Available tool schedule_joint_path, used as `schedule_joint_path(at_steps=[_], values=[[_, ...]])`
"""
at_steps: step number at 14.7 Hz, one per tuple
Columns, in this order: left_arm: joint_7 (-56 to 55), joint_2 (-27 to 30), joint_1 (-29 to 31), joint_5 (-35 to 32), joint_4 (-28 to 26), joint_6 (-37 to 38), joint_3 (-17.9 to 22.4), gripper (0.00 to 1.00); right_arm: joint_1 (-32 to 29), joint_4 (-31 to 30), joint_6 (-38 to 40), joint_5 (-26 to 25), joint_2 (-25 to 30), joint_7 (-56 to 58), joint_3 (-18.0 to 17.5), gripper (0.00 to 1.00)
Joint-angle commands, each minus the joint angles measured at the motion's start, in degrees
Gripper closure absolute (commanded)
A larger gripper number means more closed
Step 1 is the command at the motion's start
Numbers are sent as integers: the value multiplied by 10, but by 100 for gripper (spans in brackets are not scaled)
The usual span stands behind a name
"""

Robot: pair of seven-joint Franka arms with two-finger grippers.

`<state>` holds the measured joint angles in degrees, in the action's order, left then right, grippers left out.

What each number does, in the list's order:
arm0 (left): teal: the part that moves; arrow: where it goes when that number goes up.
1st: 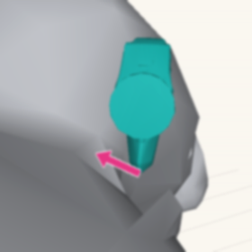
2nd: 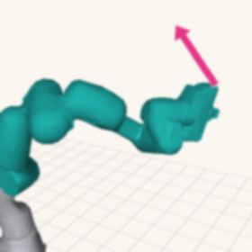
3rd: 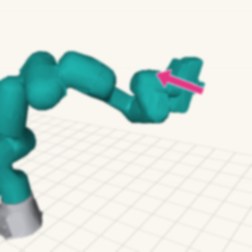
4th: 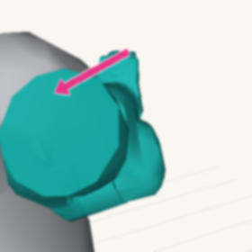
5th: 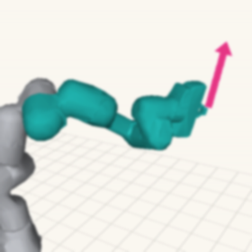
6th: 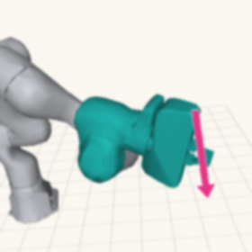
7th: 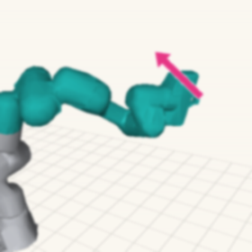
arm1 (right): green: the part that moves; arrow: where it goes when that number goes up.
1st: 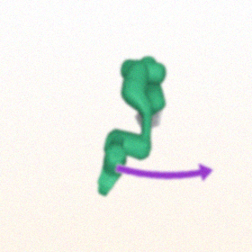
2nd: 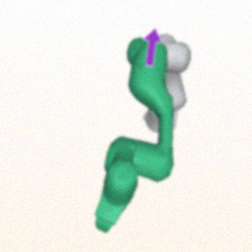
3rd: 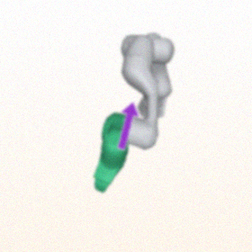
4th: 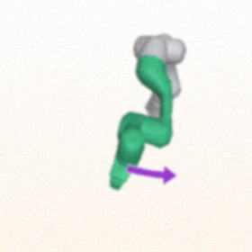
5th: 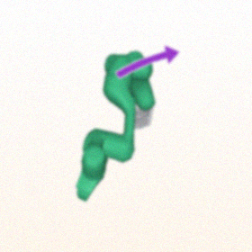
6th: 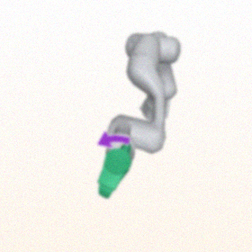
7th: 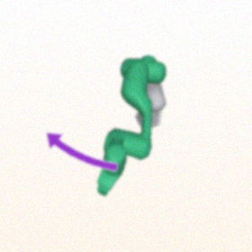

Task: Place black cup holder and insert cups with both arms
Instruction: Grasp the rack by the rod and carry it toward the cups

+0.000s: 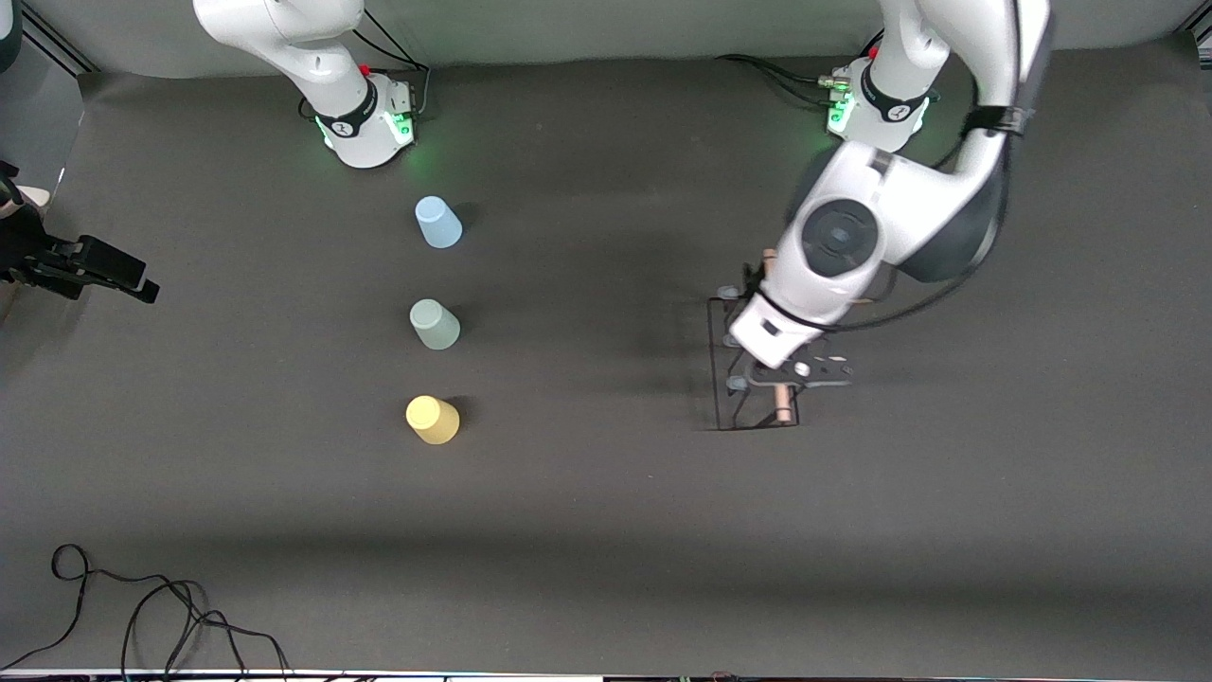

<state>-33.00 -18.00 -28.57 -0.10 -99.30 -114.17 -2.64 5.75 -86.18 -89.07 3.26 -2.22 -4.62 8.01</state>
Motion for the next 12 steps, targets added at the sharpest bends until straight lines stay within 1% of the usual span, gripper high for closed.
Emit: schedule_joint_path(at_steps=[1,4,6,8,10,12], values=[[-29,17,-31,37,-5,-17,11,100,-3,11,7,-13,-5,11,-2,0],[-31,3,-74,31,-12,-11,12,100,-3,10,7,-13,-4,11,-2,0],[-31,-8,-91,27,-13,-16,12,100,-3,11,7,-13,-4,8,-2,0],[-36,-6,-92,24,-26,-27,12,100,-3,11,7,-13,-4,8,-1,0],[-42,-9,-104,25,-27,-35,12,100,-3,11,7,-13,-5,11,-1,0],[-62,-19,-107,24,-27,-63,12,100,-3,10,7,-13,-4,11,-1,0]])
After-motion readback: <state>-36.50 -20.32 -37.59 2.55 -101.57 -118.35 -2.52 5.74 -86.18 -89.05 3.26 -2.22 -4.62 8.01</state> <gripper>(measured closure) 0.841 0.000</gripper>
